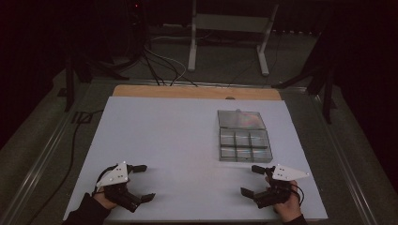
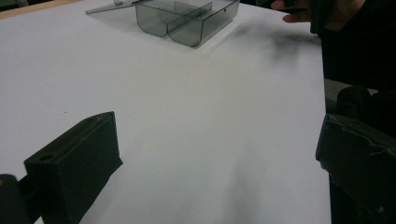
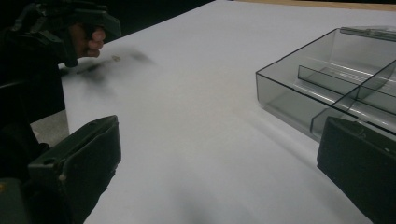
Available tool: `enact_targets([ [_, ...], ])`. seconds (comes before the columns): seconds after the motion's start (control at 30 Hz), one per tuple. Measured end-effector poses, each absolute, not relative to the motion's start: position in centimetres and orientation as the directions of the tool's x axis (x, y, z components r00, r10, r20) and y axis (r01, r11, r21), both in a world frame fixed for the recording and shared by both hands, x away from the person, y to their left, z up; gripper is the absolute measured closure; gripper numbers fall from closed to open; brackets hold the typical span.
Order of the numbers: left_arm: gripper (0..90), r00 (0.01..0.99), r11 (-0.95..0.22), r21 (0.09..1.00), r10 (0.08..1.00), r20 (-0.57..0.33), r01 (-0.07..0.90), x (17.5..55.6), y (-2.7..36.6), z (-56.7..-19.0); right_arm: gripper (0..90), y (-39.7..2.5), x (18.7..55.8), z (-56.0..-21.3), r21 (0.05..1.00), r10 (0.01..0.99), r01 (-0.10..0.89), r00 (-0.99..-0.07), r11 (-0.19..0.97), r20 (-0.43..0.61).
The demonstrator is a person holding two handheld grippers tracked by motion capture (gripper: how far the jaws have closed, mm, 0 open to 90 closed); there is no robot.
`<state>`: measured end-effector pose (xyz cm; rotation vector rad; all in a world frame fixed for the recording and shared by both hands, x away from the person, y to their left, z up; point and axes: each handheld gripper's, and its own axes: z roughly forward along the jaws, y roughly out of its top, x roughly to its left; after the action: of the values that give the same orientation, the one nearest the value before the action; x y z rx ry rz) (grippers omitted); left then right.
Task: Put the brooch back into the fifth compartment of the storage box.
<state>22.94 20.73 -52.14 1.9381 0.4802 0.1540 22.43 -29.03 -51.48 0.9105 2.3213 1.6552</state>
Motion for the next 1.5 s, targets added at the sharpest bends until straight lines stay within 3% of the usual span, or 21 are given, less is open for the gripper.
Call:
enact_targets([
  [0.47,1.0,0.920,-0.366,0.889,0.370,-0.131,0.274,23.0,20.6,-52.2,0.0,-28.9,22.5,-51.3,0.899,0.532,0.386,-0.816,0.206,0.228],
  [0.87,1.0,0.937,-0.321,0.915,0.322,-0.138,0.245,22.8,20.6,-50.1,0.0,-28.9,22.4,-51.2,0.898,0.525,0.385,-0.820,0.212,0.227],
  [1.5,1.0,0.923,-0.291,0.927,0.366,-0.122,0.238,23.8,22.2,-48.4,0.0,-29.0,22.4,-51.1,0.902,0.541,0.387,-0.809,0.194,0.231],
])
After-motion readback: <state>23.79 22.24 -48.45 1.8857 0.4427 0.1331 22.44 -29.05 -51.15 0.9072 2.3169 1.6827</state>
